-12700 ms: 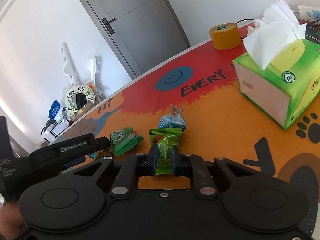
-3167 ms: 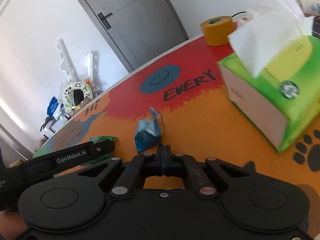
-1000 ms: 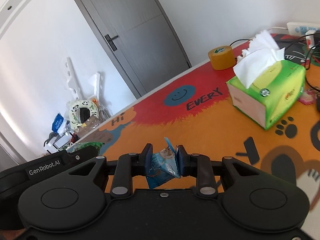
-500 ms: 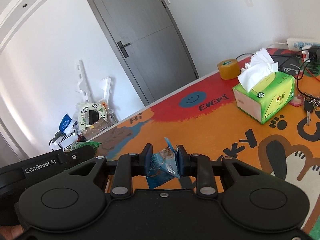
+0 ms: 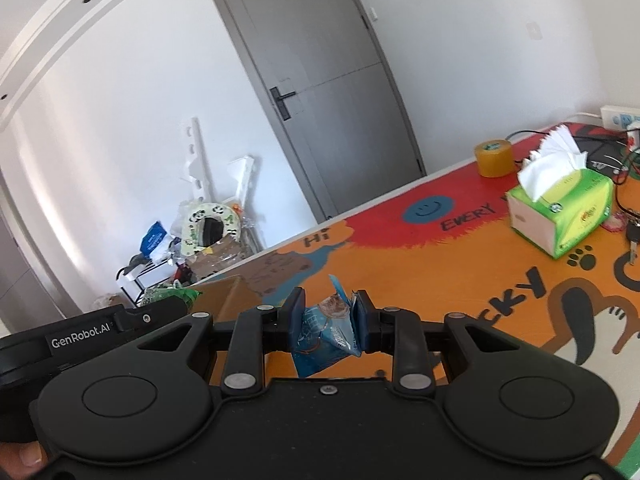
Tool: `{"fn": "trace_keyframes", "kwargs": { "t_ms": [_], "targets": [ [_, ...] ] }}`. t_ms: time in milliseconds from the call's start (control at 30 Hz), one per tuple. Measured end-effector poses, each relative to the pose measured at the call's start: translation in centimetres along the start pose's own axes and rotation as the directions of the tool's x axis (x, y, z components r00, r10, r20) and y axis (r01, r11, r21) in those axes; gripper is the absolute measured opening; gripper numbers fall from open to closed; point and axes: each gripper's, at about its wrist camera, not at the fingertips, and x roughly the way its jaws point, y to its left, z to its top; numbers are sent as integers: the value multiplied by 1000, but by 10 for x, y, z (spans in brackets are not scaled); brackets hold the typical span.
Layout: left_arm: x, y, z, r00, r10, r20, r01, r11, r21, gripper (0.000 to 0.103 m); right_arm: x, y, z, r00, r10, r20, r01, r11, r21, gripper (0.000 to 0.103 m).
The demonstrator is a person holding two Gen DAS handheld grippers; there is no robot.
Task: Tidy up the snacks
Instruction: 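Carry green packet in left tool and blue candy in right tool over the box, then open left tool dropping green packet into box while right tool releases blue candy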
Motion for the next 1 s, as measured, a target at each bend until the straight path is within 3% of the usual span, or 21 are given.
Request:
{"fn": "trace_keyframes", "kwargs": {
  "t_ms": [533, 667, 833, 1000],
  "targets": [
    [-12, 71, 3, 998, 62, -10, -63, 996, -64, 32, 22, 63, -13, 994, 97, -56, -101, 991, -83, 28],
    [-4, 86, 1, 997, 59, -44, -62, 995, -84, 32, 30, 78, -16, 991, 114, -73, -121, 988, -99, 28],
    [1, 102, -1, 994, 42, -105, -55, 991, -121, 46, 39, 98, -20, 986, 131, -101, -143, 982, -124, 28],
    [-8, 117, -1, 994, 82, -79, -92, 986, -137, 57, 48, 113, -24, 980, 151, -128, -168, 977, -135, 31]
  ]
}}
